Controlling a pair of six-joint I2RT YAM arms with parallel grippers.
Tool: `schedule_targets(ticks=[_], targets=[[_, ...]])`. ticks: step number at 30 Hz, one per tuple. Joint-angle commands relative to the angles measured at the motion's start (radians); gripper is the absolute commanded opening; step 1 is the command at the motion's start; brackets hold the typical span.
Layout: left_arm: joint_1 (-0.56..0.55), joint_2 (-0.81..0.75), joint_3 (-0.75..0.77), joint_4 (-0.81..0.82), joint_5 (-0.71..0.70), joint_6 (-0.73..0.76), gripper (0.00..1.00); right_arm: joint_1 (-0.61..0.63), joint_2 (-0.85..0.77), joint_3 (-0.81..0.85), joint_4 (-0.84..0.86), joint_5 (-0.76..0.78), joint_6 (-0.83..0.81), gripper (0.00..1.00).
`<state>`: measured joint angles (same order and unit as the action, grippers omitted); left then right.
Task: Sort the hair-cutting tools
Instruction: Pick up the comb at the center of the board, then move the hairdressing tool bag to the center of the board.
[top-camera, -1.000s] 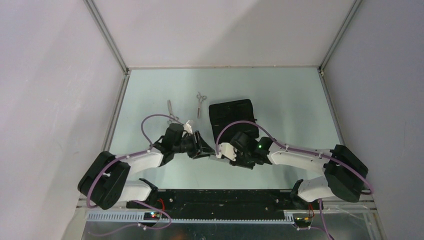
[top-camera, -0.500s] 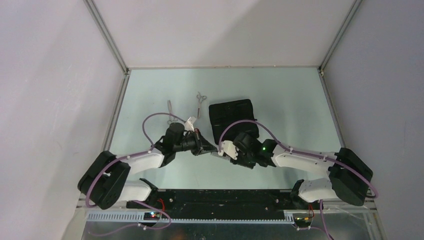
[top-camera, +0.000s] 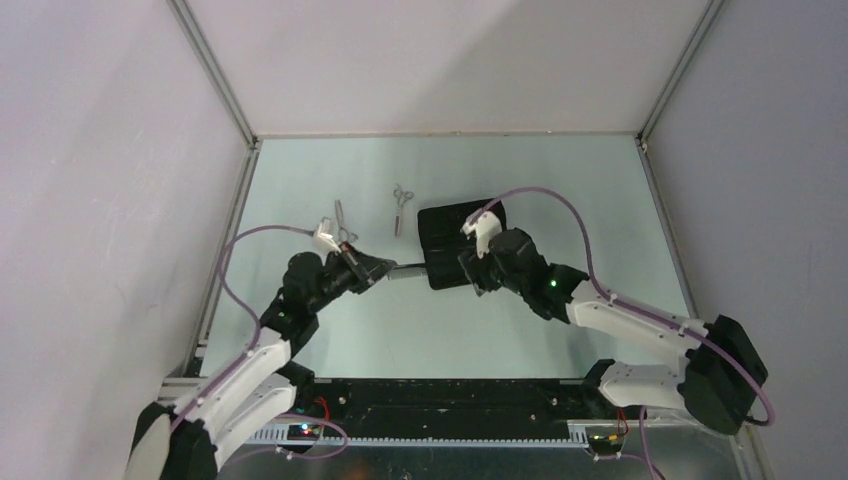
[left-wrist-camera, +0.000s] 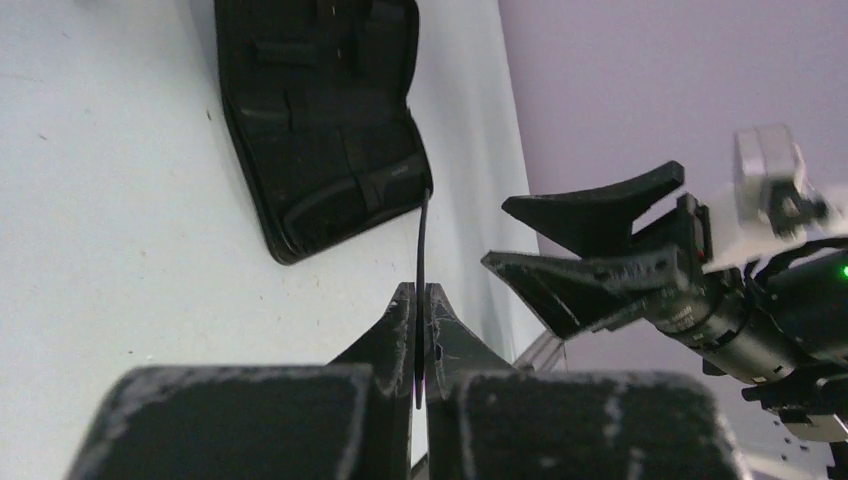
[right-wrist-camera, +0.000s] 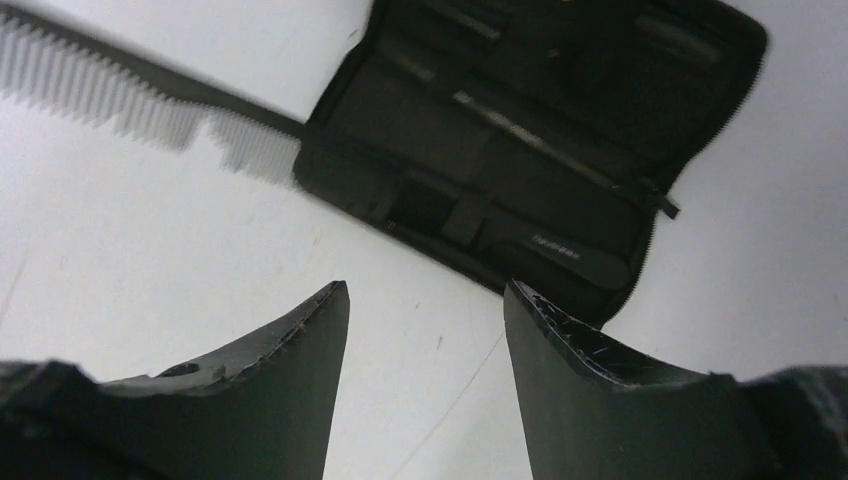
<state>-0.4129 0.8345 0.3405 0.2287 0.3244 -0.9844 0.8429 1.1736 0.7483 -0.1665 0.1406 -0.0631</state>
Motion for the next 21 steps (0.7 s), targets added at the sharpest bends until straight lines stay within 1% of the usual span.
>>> schedule_targets(ticks=[1, 2, 4, 6, 9, 15, 21], targets=[[0.023, -0.148, -0.041, -0.085, -0.145, -0.006, 0.0, -0.052, 0.137, 0.15, -0.028, 0.17, 0.264, 0.62], [0.024, -0.169, -0.058, -0.099, -0.165, -0.021, 0.0, -0.057, 0.162, 0.173, -0.092, 0.195, 0.31, 0.62], [0.034, -0.226, -0.08, -0.124, -0.186, -0.037, 0.0, -0.069, 0.235, 0.237, -0.162, 0.21, 0.368, 0.61], [0.04, -0.29, -0.094, -0.156, -0.197, -0.045, 0.0, -0.075, 0.297, 0.275, -0.197, 0.21, 0.414, 0.6], [0.044, -0.341, -0.105, -0.213, -0.199, -0.049, 0.0, -0.093, 0.382, 0.321, -0.232, 0.198, 0.488, 0.58], [0.045, -0.434, -0.141, -0.301, -0.193, -0.057, 0.0, -0.112, 0.507, 0.371, -0.281, 0.142, 0.523, 0.56], [0.044, -0.47, -0.158, -0.311, -0.177, -0.071, 0.0, -0.116, 0.588, 0.383, -0.334, 0.057, 0.528, 0.52]])
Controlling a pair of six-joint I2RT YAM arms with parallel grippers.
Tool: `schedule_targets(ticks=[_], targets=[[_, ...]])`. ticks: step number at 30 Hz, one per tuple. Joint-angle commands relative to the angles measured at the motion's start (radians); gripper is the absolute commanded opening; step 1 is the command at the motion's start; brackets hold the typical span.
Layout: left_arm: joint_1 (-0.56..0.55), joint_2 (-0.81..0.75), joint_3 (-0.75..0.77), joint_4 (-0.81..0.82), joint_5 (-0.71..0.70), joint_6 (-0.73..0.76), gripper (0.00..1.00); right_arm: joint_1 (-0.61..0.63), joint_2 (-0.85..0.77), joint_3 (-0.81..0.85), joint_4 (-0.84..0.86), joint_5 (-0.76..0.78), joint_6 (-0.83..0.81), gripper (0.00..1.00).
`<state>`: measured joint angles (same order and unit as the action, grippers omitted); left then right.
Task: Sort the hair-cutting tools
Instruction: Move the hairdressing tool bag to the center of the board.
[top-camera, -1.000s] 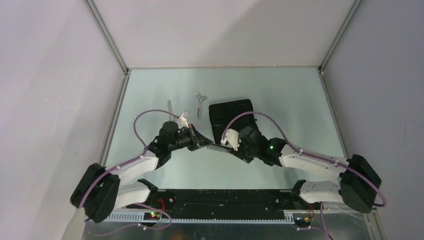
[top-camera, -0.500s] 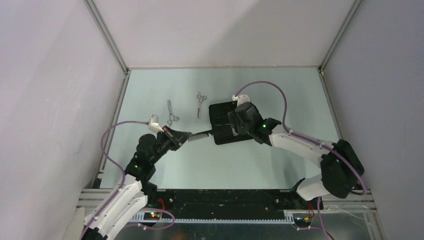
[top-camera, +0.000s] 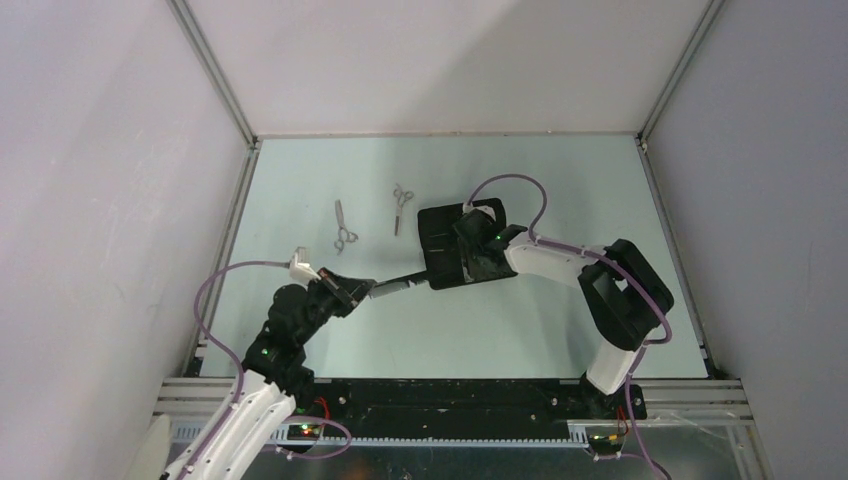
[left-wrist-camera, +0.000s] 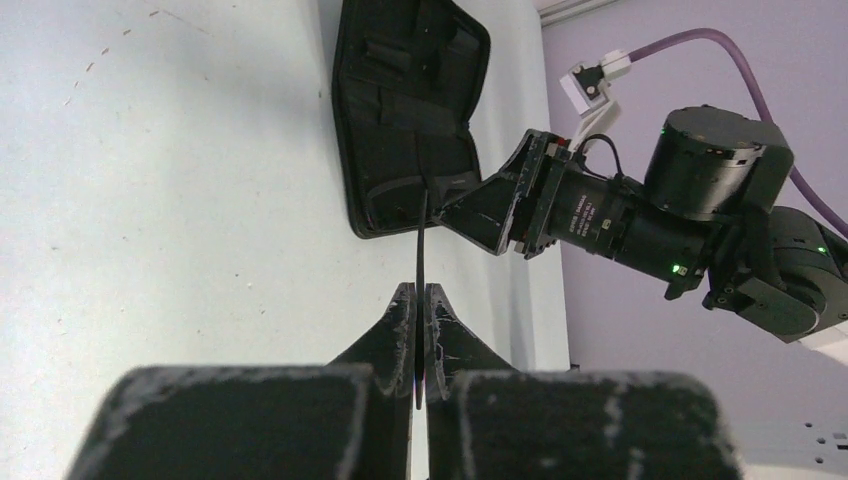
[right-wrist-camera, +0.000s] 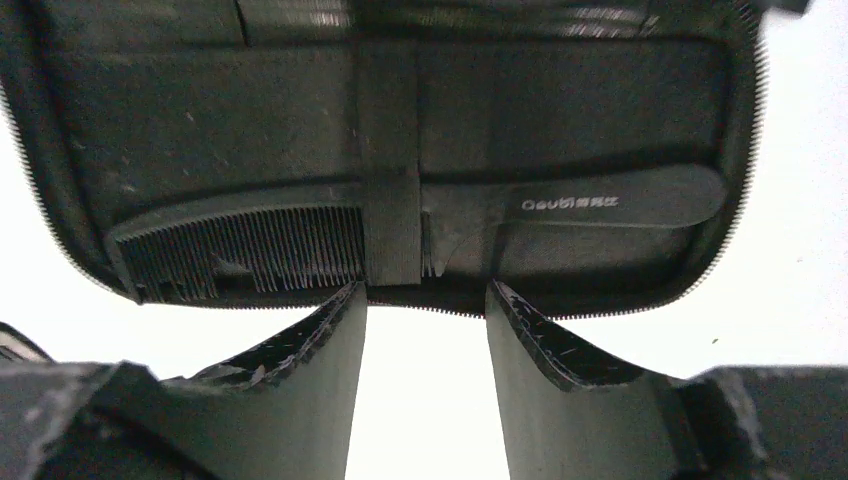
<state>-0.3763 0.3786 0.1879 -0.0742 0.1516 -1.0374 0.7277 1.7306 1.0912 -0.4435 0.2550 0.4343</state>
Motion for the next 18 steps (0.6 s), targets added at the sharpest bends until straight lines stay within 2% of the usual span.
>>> schedule_targets(ticks=[1, 11, 15, 18], targets=[[0.008, -0.013, -0.005, -0.007, -0.004, -0.016, 0.0, -0.001, 0.044, 0.04, -0.062, -0.066, 0.027, 0.5], [0.008, 0.008, 0.001, 0.007, 0.013, -0.015, 0.0, -0.005, 0.136, 0.034, -0.137, -0.155, -0.021, 0.42], [0.008, 0.011, 0.009, 0.012, 0.01, -0.013, 0.0, -0.003, 0.154, 0.026, -0.16, -0.189, -0.05, 0.32], [0.009, 0.036, 0.022, 0.019, 0.011, -0.003, 0.0, 0.009, 0.163, 0.021, -0.171, -0.178, -0.085, 0.21]])
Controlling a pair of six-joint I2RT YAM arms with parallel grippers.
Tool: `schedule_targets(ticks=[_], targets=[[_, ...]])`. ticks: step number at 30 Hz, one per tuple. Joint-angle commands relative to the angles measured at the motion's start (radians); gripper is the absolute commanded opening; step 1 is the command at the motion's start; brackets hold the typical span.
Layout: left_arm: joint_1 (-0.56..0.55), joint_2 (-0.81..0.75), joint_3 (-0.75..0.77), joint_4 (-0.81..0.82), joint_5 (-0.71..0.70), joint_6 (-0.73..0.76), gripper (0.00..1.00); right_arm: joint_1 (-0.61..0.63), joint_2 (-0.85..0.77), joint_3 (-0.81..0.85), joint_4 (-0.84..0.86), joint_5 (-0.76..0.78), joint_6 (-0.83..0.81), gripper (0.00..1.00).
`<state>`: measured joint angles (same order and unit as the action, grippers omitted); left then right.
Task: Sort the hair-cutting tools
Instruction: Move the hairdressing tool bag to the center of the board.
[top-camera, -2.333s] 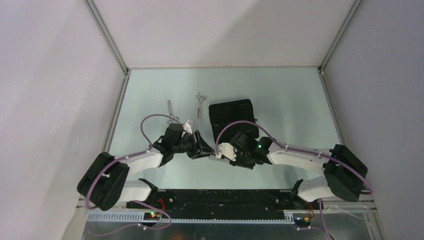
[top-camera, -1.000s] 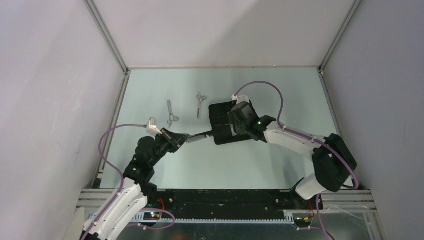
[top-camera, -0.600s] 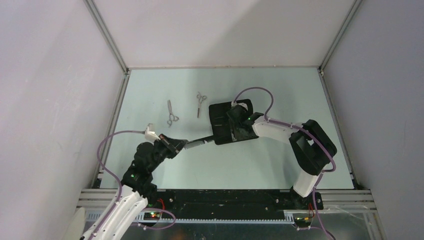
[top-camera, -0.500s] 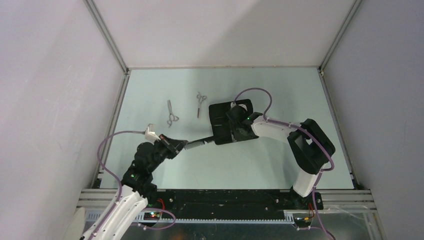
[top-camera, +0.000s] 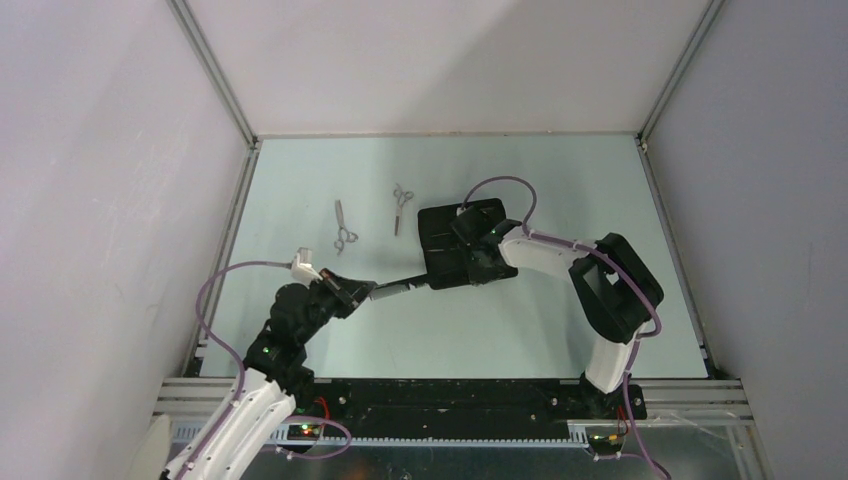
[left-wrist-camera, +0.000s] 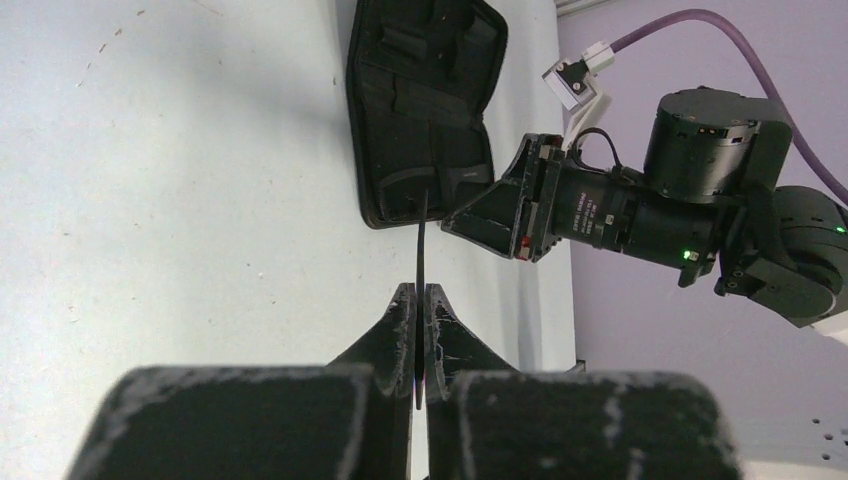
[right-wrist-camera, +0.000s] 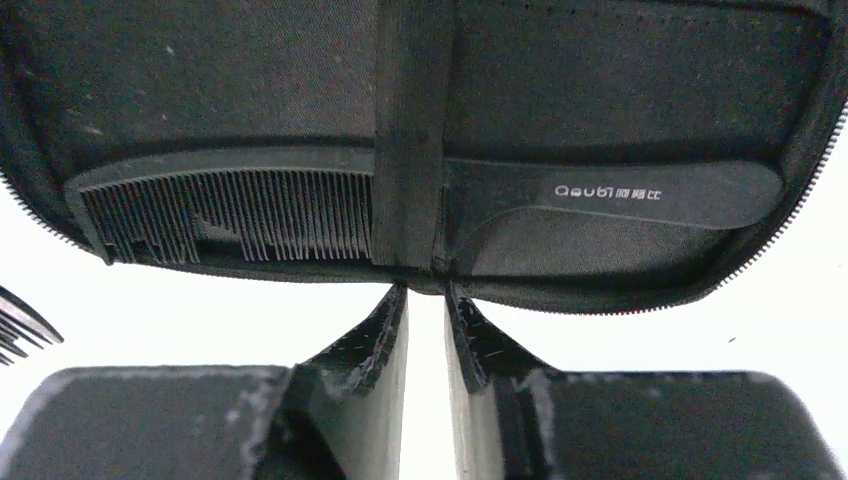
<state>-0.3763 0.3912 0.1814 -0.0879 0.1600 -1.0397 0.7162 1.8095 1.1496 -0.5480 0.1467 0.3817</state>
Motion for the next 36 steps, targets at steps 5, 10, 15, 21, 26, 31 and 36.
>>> schedule_targets(ticks=[5, 10, 15, 21, 26, 31, 36], targets=[[0.008, 0.072, 0.05, 0.061, 0.007, 0.003, 0.0, 0.051, 0.091, -0.037, -0.088, -0.026, -0.088, 0.04], [0.009, 0.087, 0.081, 0.05, -0.006, 0.019, 0.0, 0.112, 0.08, -0.036, -0.106, 0.009, -0.14, 0.0], [0.017, 0.067, 0.114, -0.006, -0.03, 0.038, 0.0, 0.185, 0.053, -0.042, -0.133, 0.006, -0.162, 0.0], [0.025, 0.022, 0.135, -0.088, -0.077, 0.067, 0.0, 0.236, -0.029, -0.09, -0.129, 0.002, -0.157, 0.0], [0.037, -0.006, 0.161, -0.181, -0.135, 0.086, 0.0, 0.2, -0.09, -0.095, -0.073, 0.073, -0.217, 0.19], [0.086, -0.035, 0.194, -0.33, -0.227, 0.102, 0.0, 0.175, -0.109, -0.094, -0.009, 0.129, -0.417, 0.3], [0.141, -0.056, 0.204, -0.361, -0.204, 0.111, 0.0, 0.174, -0.099, -0.095, 0.043, 0.148, -0.655, 0.34]])
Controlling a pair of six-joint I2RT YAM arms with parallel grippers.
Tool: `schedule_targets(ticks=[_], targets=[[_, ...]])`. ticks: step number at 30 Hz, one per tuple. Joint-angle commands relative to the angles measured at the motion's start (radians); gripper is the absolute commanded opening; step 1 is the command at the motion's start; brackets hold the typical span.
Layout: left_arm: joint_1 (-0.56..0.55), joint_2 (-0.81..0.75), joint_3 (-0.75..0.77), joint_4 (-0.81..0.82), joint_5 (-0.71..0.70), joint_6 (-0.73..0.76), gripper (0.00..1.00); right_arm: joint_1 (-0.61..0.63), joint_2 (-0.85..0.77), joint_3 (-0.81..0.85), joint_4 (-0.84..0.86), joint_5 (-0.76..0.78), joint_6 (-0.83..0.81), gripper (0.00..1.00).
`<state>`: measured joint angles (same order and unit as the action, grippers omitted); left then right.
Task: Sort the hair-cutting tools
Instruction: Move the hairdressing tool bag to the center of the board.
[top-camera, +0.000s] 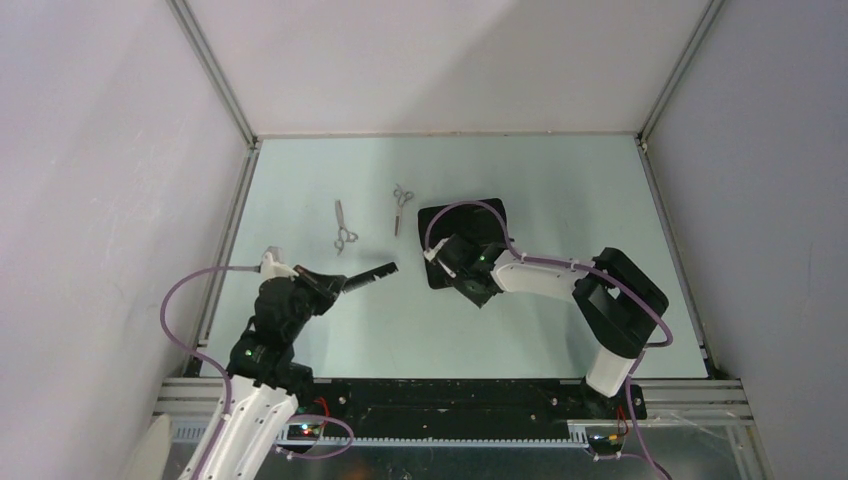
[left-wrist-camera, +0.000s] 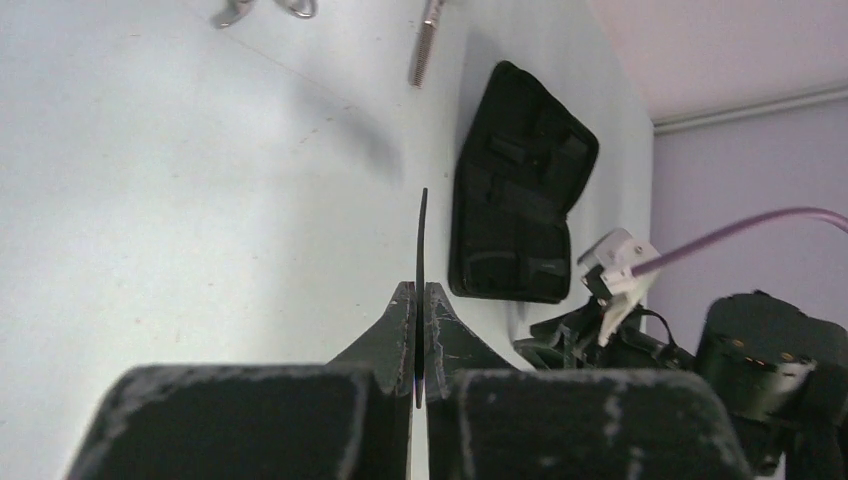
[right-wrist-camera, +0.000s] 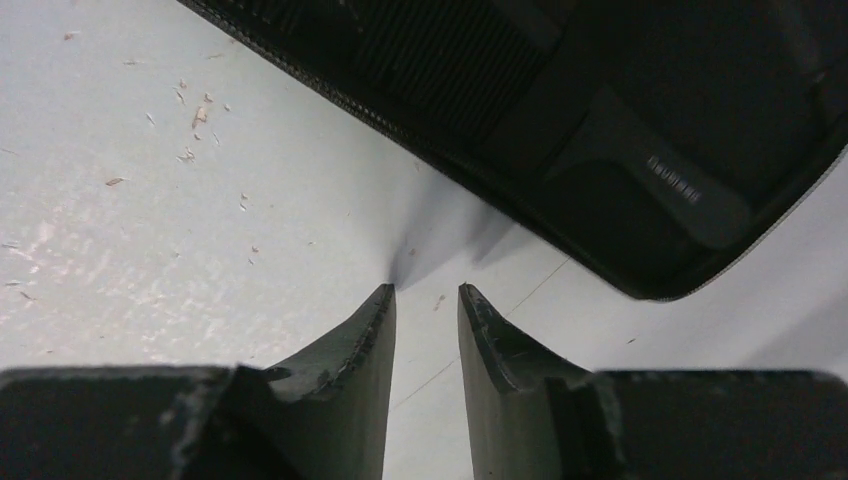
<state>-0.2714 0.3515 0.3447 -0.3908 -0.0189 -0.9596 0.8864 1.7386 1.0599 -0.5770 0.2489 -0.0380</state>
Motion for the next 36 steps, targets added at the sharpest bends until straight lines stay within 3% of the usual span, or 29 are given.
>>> schedule_targets(ticks=[1, 14, 26, 28, 30, 33, 36], targets=[[0.039, -0.019, 0.045, -0.06, -0.02, 0.033, 0.0, 0.005, -0.028, -0.005, 0.086, 0.051, -0.26, 0.36], [0.05, -0.003, 0.069, -0.053, 0.005, 0.066, 0.0, 0.004, 0.001, -0.003, 0.175, 0.102, -0.516, 0.41], [0.053, 0.018, 0.076, -0.046, 0.036, 0.078, 0.0, -0.056, 0.046, 0.001, 0.178, -0.062, -0.61, 0.39], [0.054, 0.019, 0.075, -0.044, 0.043, 0.081, 0.0, -0.059, 0.046, 0.0, 0.163, -0.099, -0.637, 0.36], [0.055, 0.02, 0.074, -0.044, 0.046, 0.084, 0.0, -0.063, 0.048, 0.003, 0.153, -0.128, -0.663, 0.28], [0.056, 0.019, 0.075, -0.046, 0.054, 0.087, 0.0, -0.065, 0.057, 0.015, 0.104, -0.15, -0.683, 0.08], [0.056, 0.014, 0.078, -0.048, 0.058, 0.09, 0.0, -0.048, 0.052, 0.022, 0.044, -0.153, -0.675, 0.0]])
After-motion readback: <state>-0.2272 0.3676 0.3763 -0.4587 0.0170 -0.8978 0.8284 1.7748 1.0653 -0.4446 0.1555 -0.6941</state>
